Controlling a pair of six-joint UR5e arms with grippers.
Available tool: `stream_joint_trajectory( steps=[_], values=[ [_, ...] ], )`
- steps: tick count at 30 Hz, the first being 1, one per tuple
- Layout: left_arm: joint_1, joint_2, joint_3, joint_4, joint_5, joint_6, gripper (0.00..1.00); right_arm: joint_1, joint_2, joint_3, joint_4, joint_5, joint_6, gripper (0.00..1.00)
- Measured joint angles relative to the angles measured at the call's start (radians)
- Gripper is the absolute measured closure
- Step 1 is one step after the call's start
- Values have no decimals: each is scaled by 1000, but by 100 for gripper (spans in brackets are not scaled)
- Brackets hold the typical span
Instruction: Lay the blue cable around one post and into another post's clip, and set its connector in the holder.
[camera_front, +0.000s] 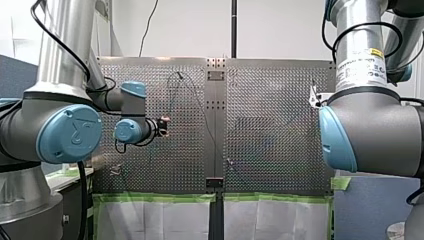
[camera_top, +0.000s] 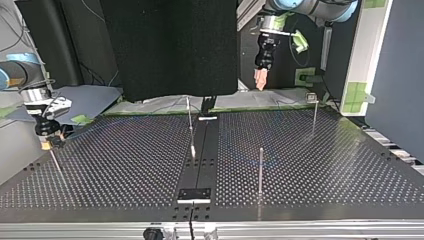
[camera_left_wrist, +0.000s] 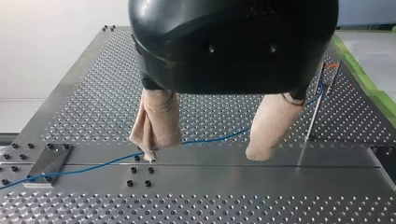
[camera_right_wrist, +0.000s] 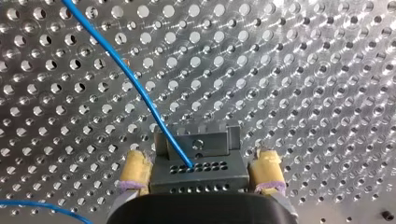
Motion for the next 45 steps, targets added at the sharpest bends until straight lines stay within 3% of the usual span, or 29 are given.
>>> stream_joint_trajectory(
  steps=[45],
  values=[
    [7, 0, 0, -3, 1, 0, 0, 3, 1, 1, -1, -88, -4, 0]
  ],
)
